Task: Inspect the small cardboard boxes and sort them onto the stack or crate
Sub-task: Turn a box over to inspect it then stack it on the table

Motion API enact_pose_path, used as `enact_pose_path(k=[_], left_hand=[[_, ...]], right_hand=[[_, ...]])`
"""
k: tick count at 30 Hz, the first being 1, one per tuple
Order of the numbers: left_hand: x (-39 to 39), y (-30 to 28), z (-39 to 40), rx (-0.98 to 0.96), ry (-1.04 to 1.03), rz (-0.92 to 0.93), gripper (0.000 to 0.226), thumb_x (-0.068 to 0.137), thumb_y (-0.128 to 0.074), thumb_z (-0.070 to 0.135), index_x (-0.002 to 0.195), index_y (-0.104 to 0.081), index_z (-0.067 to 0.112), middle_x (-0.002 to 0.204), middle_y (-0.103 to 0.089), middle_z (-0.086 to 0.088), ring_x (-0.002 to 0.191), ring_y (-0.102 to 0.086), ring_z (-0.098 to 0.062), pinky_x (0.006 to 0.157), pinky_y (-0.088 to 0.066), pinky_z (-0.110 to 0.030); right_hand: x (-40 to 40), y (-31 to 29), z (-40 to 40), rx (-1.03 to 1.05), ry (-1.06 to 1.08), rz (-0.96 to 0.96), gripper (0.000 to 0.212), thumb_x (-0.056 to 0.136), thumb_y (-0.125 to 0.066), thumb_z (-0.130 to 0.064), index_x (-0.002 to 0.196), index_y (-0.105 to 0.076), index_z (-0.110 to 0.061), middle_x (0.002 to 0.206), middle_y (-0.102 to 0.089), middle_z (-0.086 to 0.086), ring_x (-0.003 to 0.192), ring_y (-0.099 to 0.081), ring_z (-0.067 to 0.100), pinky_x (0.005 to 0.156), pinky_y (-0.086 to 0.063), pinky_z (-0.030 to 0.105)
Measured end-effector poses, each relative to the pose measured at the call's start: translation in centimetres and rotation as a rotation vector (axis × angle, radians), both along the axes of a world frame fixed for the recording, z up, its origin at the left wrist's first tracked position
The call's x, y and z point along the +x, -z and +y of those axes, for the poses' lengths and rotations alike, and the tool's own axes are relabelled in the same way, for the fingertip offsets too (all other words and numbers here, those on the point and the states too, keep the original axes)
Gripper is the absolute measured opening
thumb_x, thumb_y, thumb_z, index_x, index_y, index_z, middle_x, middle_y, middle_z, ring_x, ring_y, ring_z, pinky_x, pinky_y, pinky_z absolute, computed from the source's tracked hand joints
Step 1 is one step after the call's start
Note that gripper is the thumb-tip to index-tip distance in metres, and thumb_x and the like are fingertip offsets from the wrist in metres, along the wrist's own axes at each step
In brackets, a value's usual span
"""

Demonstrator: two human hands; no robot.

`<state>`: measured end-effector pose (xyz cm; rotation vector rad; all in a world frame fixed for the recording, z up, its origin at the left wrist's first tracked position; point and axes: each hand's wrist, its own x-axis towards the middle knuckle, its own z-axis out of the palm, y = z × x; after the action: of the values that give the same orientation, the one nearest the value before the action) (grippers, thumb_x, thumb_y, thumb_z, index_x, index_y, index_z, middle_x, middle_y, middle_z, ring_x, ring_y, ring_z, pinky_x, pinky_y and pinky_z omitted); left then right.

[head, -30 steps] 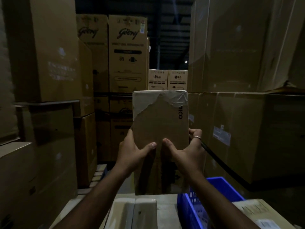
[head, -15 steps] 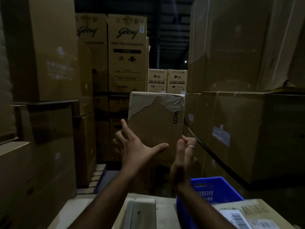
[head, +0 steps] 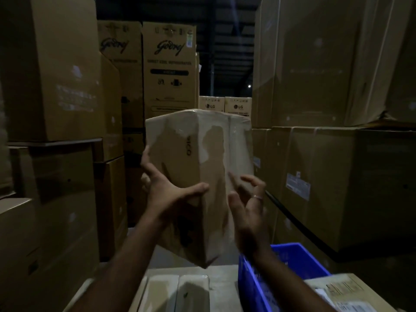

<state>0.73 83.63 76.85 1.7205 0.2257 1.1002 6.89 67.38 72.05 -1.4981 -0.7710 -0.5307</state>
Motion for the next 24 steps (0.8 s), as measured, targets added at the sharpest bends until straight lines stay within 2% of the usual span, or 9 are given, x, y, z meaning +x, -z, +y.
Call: enact_pose_path(k=[3,5,6,8,11,15,19,22,24], left_hand=[[-0.5,-0.2,3.1,-0.092,0.239,-0.065,0.147,0.024,-0.091,0.056,0.145,-0.007,0.050,0.138,-0.035,0.009,0.123,-0.048,-0.021,0.091,-0.052,-0.043],[-0.7,-0.5,4.1,-0.123,0.328,-0.041,0.137,0.028,-0.092,0.059,0.142,-0.016,0.049,0.138,-0.042,0.003,0.120,-0.053,-0.023,0.083,-0.056,-0.037],[-0.8,-0.6,4.4,-0.122,0.348,-0.029,0.130,0.033,-0.091,0.056,0.141,-0.020,0.049,0.139,-0.044,-0.001,0.122,-0.053,-0.025,0.082,-0.056,-0.037],[-0.7,-0.7,4.4,-0.121,0.335,0.015,0.115,0.043,-0.084,0.050,0.144,-0.030,0.040,0.138,-0.050,-0.004,0.123,-0.055,-0.029,0.083,-0.055,-0.040],[-0.2,-0.1,2.7,-0.045,0.184,0.090,0.114,0.042,-0.093,0.052,0.141,-0.043,0.026,0.129,-0.059,-0.002,0.119,-0.058,-0.026,0.093,-0.053,-0.047],[-0.1,0.8,1.4,0.086,-0.047,0.133,0.113,0.042,-0.087,0.058,0.141,-0.044,0.025,0.130,-0.059,0.001,0.120,-0.055,-0.020,0.099,-0.051,-0.045],[0.2,0.9,1.4,0.143,-0.073,0.115,0.106,0.048,-0.090,0.052,0.140,-0.045,0.024,0.129,-0.060,0.001,0.119,-0.057,-0.019,0.096,-0.053,-0.043],[0.1,0.7,1.3,0.131,-0.060,0.086,0.106,0.048,-0.091,0.051,0.140,-0.045,0.022,0.127,-0.059,0.003,0.117,-0.056,-0.016,0.095,-0.052,-0.040],[0.0,0.6,1.0,0.101,-0.063,0.068,0.101,0.050,-0.092,0.049,0.136,-0.046,0.021,0.118,-0.054,0.008,0.112,-0.052,-0.013,0.089,-0.050,-0.033]], right_hand=[[3.9,-2.4,-2.4,-0.088,0.140,0.097,0.094,0.071,-0.065,-0.074,0.145,-0.022,-0.036,0.149,-0.040,0.003,0.129,-0.050,0.021,0.099,-0.051,0.045],[5.8,-3.6,-3.4,-0.093,0.018,0.262,0.111,0.065,-0.076,-0.069,0.152,-0.021,-0.031,0.138,-0.045,-0.004,0.128,-0.050,0.023,0.096,-0.049,0.039],[6.2,-3.8,-3.7,-0.106,-0.055,0.299,0.112,0.061,-0.079,-0.063,0.152,-0.025,-0.026,0.128,-0.048,-0.007,0.122,-0.053,0.021,0.090,-0.049,0.033],[6.0,-3.8,-3.7,-0.119,-0.055,0.299,0.107,0.053,-0.082,-0.061,0.142,-0.036,-0.026,0.118,-0.053,-0.008,0.113,-0.057,0.018,0.083,-0.051,0.029],[5.2,-2.5,-2.5,-0.117,0.116,0.265,0.111,0.042,-0.083,-0.069,0.132,-0.036,-0.023,0.121,-0.056,0.003,0.110,-0.059,0.022,0.087,-0.056,0.039],[4.2,-1.7,-1.8,-0.135,0.260,0.263,0.114,0.050,-0.088,-0.062,0.138,-0.033,-0.015,0.122,-0.055,0.009,0.106,-0.058,0.021,0.080,-0.052,0.033],[3.6,-1.8,-2.0,-0.127,0.367,0.203,0.109,0.055,-0.089,-0.058,0.136,-0.037,-0.009,0.107,-0.046,0.001,0.097,-0.049,0.016,0.069,-0.039,0.024],[3.6,-2.0,-2.2,-0.107,0.374,0.164,0.107,0.054,-0.090,-0.058,0.135,-0.037,-0.011,0.110,-0.041,-0.001,0.098,-0.045,0.013,0.061,-0.032,0.016],[3.6,-2.3,-2.5,-0.094,0.390,0.141,0.108,0.053,-0.089,-0.059,0.135,-0.037,-0.011,0.110,-0.040,-0.002,0.098,-0.044,0.013,0.062,-0.032,0.017]])
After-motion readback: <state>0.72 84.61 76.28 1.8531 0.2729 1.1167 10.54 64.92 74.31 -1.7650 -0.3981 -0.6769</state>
